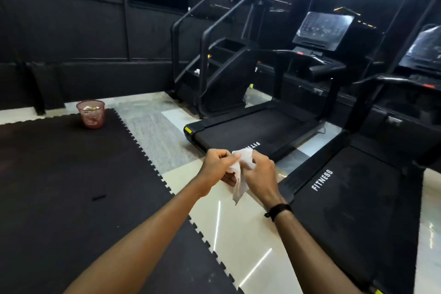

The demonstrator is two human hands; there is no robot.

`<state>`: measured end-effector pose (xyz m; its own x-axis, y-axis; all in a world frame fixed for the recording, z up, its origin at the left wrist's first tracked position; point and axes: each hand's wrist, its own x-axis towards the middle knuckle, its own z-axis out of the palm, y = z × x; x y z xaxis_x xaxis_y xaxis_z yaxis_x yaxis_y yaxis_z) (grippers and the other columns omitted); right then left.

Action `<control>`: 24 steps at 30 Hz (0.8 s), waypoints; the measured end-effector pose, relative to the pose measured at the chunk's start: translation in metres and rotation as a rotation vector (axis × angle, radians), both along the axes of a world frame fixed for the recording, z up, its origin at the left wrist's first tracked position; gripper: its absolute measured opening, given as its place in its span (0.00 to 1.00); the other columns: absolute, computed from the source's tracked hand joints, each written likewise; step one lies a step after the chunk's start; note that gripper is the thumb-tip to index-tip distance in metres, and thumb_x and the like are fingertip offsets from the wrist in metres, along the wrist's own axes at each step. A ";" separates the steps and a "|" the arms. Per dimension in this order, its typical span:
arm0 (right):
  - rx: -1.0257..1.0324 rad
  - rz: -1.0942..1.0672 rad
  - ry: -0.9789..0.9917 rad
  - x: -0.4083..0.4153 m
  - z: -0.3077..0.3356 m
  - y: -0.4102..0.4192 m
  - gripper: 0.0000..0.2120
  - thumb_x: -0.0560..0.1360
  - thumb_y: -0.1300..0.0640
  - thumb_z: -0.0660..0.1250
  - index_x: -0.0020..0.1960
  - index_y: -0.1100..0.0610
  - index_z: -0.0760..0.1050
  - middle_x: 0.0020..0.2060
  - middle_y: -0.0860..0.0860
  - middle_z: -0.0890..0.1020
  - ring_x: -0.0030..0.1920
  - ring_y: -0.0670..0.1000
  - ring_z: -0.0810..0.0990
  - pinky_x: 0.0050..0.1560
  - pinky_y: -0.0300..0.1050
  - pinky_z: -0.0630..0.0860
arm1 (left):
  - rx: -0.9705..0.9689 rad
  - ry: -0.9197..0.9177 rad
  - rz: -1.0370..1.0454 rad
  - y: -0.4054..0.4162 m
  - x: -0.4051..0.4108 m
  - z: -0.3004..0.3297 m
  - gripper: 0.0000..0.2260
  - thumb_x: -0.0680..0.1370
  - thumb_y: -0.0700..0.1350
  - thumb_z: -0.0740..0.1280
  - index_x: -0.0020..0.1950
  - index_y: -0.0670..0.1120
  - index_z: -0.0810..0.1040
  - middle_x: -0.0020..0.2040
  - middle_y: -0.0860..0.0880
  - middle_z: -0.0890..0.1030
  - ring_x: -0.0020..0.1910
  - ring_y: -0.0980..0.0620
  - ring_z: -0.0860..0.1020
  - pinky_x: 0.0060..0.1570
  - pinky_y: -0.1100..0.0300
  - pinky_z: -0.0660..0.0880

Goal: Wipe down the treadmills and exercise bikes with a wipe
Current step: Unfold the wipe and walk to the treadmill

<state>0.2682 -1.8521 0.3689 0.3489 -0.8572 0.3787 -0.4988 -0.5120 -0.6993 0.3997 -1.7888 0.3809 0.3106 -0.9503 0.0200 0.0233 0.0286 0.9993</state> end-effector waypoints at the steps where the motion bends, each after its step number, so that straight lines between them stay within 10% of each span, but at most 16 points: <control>1: 0.019 0.039 -0.023 0.014 -0.004 -0.010 0.02 0.76 0.58 0.70 0.46 0.53 0.81 0.37 0.47 0.83 0.37 0.47 0.80 0.37 0.45 0.76 | 0.011 0.022 0.012 -0.009 0.010 -0.001 0.14 0.80 0.44 0.68 0.37 0.39 0.76 0.31 0.45 0.78 0.30 0.46 0.79 0.33 0.51 0.81; 7: 0.232 0.236 -0.202 0.095 -0.017 -0.071 0.17 0.83 0.60 0.62 0.38 0.48 0.75 0.28 0.37 0.78 0.31 0.38 0.74 0.35 0.33 0.68 | 0.072 0.153 0.056 -0.080 0.096 -0.019 0.23 0.83 0.54 0.62 0.50 0.33 0.79 0.38 0.40 0.80 0.35 0.40 0.81 0.36 0.44 0.82; 11: 0.369 0.300 -0.287 0.154 -0.021 -0.132 0.17 0.79 0.43 0.65 0.52 0.56 0.80 0.43 0.58 0.83 0.43 0.56 0.82 0.46 0.56 0.79 | 0.091 0.153 0.010 -0.145 0.154 -0.024 0.30 0.81 0.63 0.57 0.57 0.36 0.79 0.42 0.38 0.81 0.38 0.38 0.82 0.42 0.37 0.82; 18: 0.394 0.230 -0.284 0.234 -0.019 -0.245 0.05 0.77 0.63 0.70 0.53 0.62 0.78 0.41 0.53 0.82 0.40 0.48 0.79 0.41 0.48 0.76 | 0.085 0.147 -0.138 -0.243 0.244 -0.008 0.27 0.80 0.67 0.52 0.66 0.50 0.77 0.43 0.36 0.81 0.42 0.35 0.82 0.46 0.29 0.78; 24: 0.577 0.265 -0.329 0.282 -0.039 -0.323 0.13 0.77 0.53 0.71 0.46 0.64 0.79 0.38 0.59 0.79 0.41 0.54 0.76 0.44 0.52 0.73 | 0.081 0.168 -0.089 -0.323 0.298 -0.031 0.26 0.81 0.66 0.50 0.68 0.53 0.74 0.46 0.39 0.82 0.37 0.42 0.79 0.39 0.45 0.81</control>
<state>0.5507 -2.1755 0.3299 0.5184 -0.8550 0.0118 -0.1255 -0.0897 -0.9880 0.6979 -2.1118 0.3499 0.2176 -0.9706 -0.1026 0.1885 -0.0614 0.9802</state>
